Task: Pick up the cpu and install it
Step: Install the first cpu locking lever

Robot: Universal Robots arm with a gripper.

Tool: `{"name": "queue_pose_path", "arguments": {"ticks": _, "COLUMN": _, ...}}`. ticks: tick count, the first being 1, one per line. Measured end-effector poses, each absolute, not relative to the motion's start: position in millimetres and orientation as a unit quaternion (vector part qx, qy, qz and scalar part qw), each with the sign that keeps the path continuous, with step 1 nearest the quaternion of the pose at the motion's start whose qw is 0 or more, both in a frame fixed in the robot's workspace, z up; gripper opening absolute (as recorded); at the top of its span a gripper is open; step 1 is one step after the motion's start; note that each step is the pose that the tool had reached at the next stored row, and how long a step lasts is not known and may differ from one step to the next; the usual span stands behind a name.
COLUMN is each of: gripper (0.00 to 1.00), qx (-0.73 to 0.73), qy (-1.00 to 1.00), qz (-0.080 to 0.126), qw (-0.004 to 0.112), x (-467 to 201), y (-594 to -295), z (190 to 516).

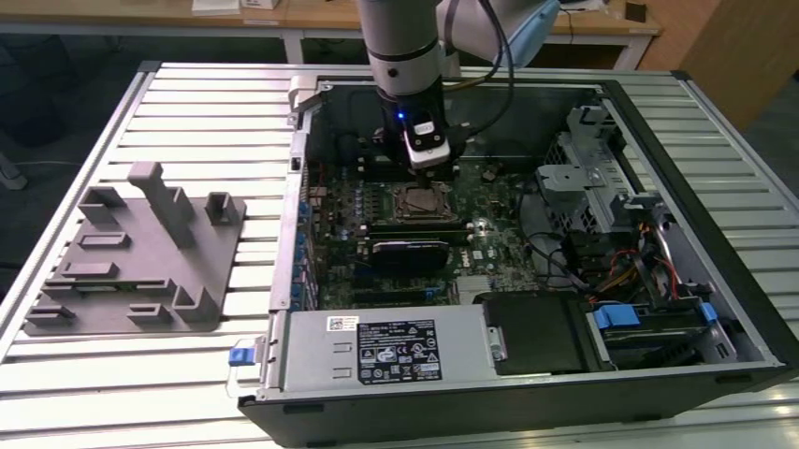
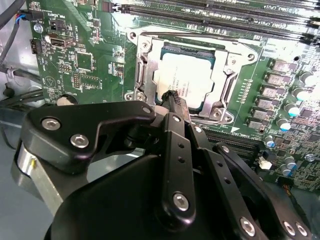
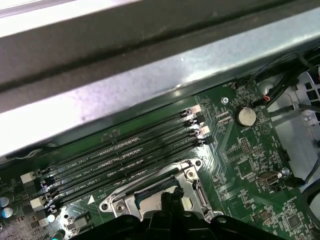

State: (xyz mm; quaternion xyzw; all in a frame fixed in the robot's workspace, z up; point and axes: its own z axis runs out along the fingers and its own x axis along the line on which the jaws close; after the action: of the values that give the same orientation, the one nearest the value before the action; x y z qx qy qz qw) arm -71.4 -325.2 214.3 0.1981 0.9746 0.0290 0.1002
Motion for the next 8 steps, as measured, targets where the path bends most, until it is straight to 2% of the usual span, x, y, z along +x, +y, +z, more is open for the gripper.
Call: {"name": "queue_pose_path", "arguments": {"ticks": 8, "gripper": 0.11, "qx": 0.195, "qy": 0.976, "qz": -0.005, "qw": 0.1, "x": -71.2, "y": -325.2, "z": 214.2}}
